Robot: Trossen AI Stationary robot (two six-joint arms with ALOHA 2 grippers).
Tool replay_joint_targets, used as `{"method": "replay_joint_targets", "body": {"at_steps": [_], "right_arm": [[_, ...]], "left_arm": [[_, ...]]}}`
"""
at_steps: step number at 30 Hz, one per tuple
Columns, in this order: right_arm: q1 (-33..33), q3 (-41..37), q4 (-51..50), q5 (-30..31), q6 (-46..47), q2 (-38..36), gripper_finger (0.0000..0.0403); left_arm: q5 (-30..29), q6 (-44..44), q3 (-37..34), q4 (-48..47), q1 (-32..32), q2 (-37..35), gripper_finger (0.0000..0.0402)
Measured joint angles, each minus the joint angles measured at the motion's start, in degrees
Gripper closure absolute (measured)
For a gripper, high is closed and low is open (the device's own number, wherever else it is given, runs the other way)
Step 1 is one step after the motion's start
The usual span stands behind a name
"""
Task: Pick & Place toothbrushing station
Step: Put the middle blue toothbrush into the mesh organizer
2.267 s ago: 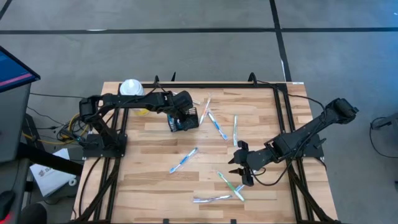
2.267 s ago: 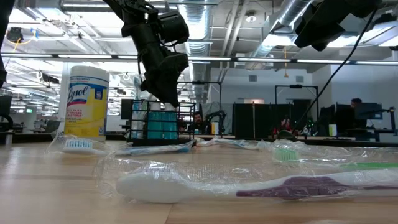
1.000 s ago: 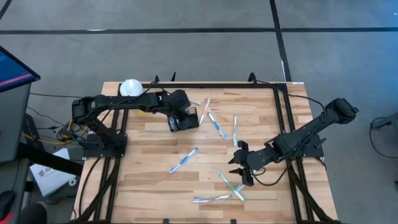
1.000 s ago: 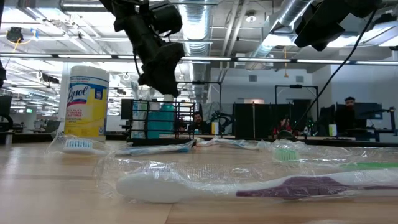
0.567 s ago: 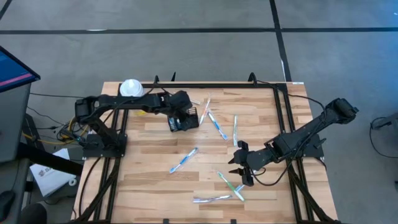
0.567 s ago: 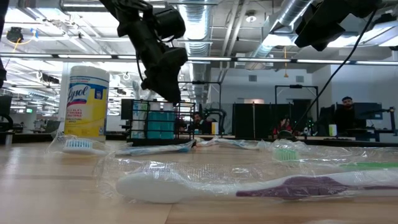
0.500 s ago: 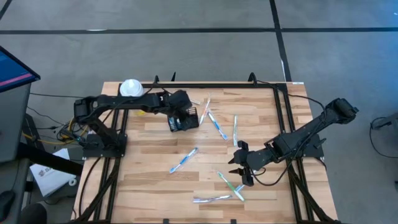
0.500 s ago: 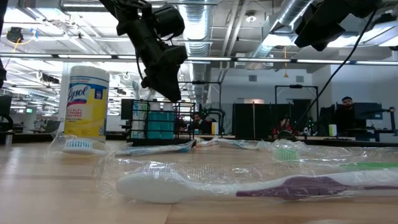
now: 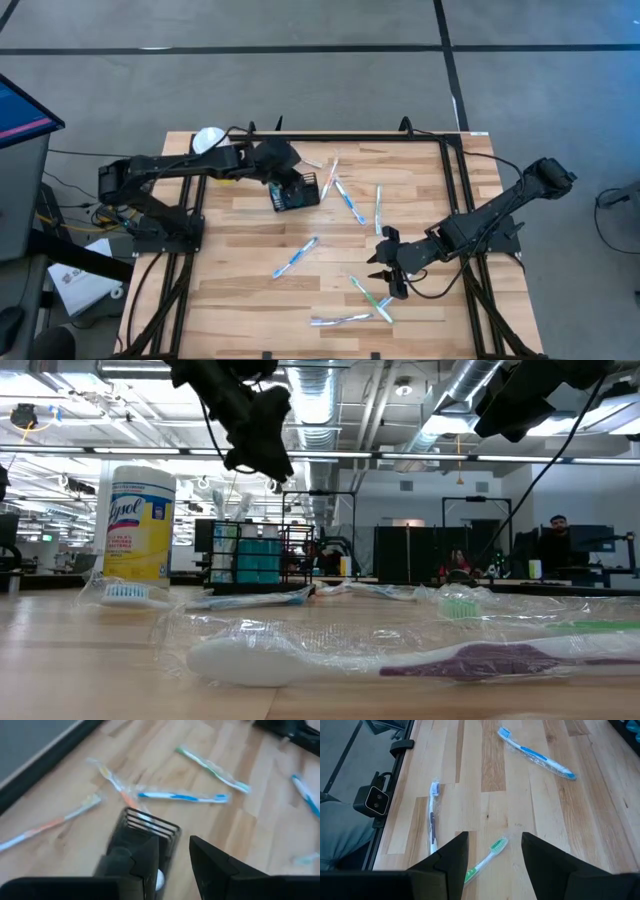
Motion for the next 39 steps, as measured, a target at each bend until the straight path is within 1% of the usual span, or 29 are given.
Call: {"method": "replay_joint_targets", "body": {"at_steps": [3, 10, 15, 21, 25, 30, 34, 39], "right_arm": [[0.0, 0.0, -0.17, 0.08, 0.1, 0.01, 0.023], [-0.32, 0.0, -2.49, 3.36, 0.56, 0.01, 0.023], [-1.11, 0.0, -3.21, 3.37, 0.89, -0.01, 0.023], [-1.2, 0.0, -3.0, 3.33, 1.67, -0.01, 0.023], [-1.2, 0.0, -3.0, 3.24, 2.07, 0.01, 0.023], [-1.01, 0.0, -3.03, 3.02, 2.09, 0.01, 0.023], [-1.01, 0.0, -3.02, 3.02, 2.09, 0.01, 0.023], [-1.01, 0.0, -3.0, 2.87, 2.09, 0.01, 0.023]], "left_arm": [[0.08, -0.56, -0.01, -0.09, -2.43, -1.19, 0.0296], [0.06, -1.54, -0.03, 0.21, -9.86, -0.98, 0.0296], [-0.01, -4.66, -0.01, 0.42, -15.99, -0.22, 0.0296], [-2.46, -8.42, -0.07, -0.19, -24.17, 1.44, 0.0296], [-3.05, -10.42, -0.05, -0.02, -28.75, 3.29, 0.0296], [-4.02, -15.3, -0.05, -0.31, -32.92, 5.38, 0.0296], [-4.27, -20.93, -0.05, -2.24, -35.33, 6.12, 0.0296], [-6.53, -28.55, -0.05, -7.88, -38.1, 6.12, 0.0296]]}}
